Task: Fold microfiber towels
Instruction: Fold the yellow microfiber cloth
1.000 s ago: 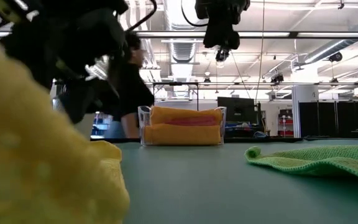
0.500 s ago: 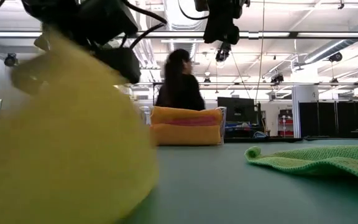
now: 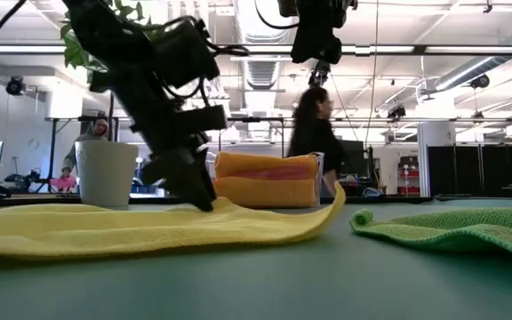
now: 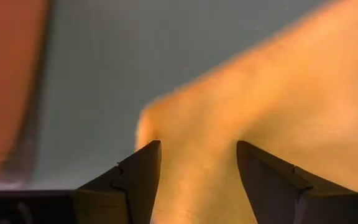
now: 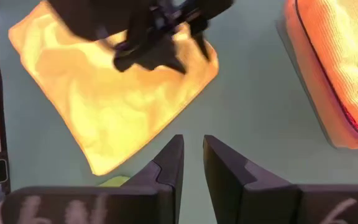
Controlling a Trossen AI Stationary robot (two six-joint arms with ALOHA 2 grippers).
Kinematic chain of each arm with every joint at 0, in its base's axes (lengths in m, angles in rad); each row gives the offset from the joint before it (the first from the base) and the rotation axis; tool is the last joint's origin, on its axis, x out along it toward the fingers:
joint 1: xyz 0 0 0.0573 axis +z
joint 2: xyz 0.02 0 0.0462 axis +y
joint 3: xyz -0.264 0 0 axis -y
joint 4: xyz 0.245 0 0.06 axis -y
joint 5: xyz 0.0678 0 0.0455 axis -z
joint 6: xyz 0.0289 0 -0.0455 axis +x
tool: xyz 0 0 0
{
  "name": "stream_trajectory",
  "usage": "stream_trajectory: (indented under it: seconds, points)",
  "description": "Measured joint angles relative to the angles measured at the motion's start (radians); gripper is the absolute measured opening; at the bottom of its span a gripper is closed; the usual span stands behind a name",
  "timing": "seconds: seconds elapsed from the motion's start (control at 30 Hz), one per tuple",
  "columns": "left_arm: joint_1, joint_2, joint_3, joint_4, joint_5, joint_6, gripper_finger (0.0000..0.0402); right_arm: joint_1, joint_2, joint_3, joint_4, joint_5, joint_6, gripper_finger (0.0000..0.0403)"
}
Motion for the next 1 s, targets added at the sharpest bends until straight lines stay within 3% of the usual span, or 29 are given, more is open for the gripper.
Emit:
stream_trajectory:
  seconds: [0.17, 0.37, 0.67, 0.83, 1.0]
  points:
    - [0.086, -0.021, 0.009, -0.011, 0.001, -0.008, 0.0196, 0.0, 0.0, 0.0, 0.0, 0.0, 0.0, 0.0052]
    - [0.054, -0.156, 0.052, -0.139, 0.01, -0.043, 0.0196, 0.0, 0.0, 0.0, -0.004, 0.0, 0.0, 0.0052]
    - [-0.144, -0.352, 0.059, -0.229, 0.013, -0.2, 0.0196, 0.024, -0.001, -0.02, -0.024, -0.011, -0.017, 0.0052]
    - [-0.277, -0.378, 0.059, -0.33, 0.012, -0.316, 0.0196, 0.062, -0.001, -0.067, -0.073, -0.018, -0.005, 0.0055]
    - [-0.424, -0.366, 0.058, -0.403, 0.022, -0.434, 0.0196, 0.141, -0.001, -0.116, -0.098, -0.018, 0.037, 0.0085]
